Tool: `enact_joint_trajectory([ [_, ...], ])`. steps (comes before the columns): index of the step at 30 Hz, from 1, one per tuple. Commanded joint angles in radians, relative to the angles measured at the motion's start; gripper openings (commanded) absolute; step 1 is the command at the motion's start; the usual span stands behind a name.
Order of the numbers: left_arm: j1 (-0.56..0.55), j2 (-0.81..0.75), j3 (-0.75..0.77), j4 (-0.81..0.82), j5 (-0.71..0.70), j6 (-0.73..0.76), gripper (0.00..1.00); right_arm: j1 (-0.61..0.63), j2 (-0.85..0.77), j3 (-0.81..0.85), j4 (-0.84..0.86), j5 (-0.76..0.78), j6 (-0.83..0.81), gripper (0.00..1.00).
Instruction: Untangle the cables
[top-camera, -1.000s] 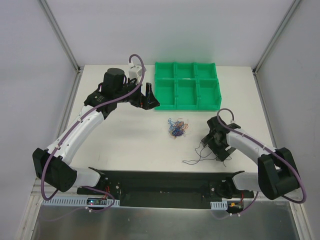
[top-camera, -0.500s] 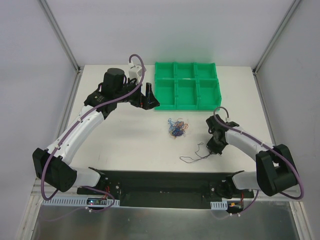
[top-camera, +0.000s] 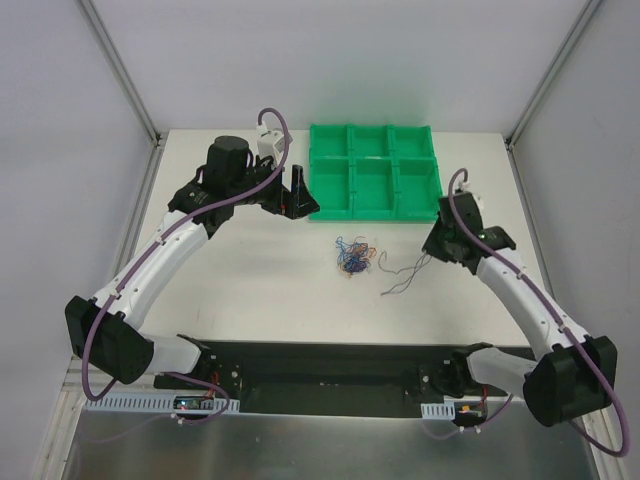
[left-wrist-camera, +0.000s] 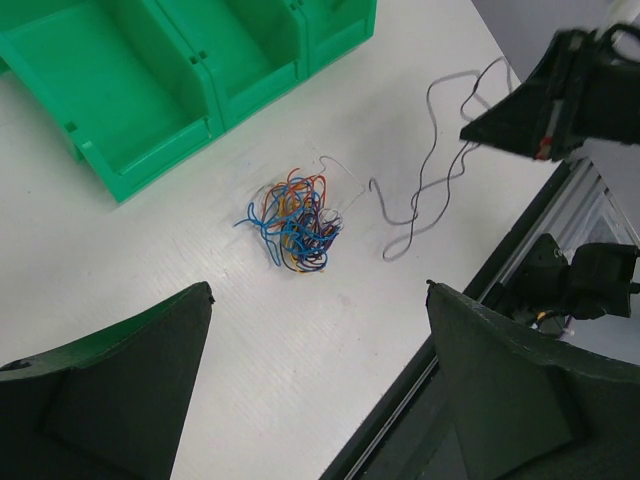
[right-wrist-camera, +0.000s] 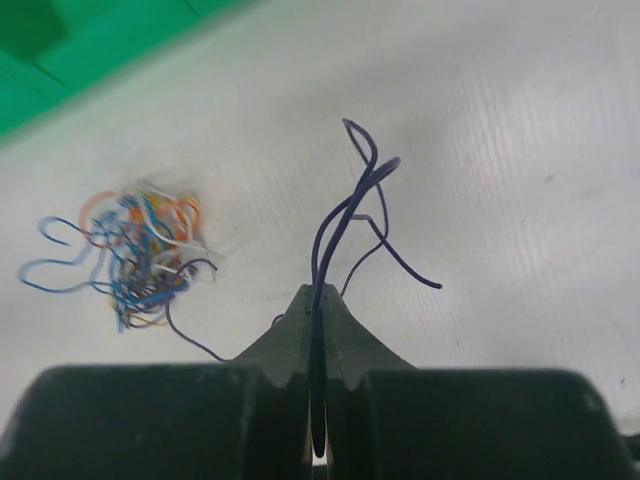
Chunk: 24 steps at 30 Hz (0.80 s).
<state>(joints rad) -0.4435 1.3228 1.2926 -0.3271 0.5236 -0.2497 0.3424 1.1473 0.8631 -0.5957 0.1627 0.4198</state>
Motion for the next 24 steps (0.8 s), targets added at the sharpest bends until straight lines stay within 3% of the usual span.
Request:
enact_joint_trajectory([
  [1, 0.006, -0.022, -0.012, 0.025, 0.015, 0.0, 0.88, -0.043, -0.018, 0.226, -0.047, 0.066, -0.196, 0.0],
  [10, 0.006, -0.02, -0.012, 0.025, 0.023, -0.006, 0.87, -0.097, 0.221, 0.614, 0.014, 0.155, -0.482, 0.0],
  [18, 0.006, -0.02, -0.015, 0.026, 0.007, 0.001, 0.87, -0.129, 0.488, 0.801, 0.244, 0.258, -0.686, 0.0],
  [24, 0.006, -0.017, -0.015, 0.026, 0.007, 0.003, 0.87, -0.135, 0.63, 0.803, 0.467, 0.261, -0.75, 0.0],
])
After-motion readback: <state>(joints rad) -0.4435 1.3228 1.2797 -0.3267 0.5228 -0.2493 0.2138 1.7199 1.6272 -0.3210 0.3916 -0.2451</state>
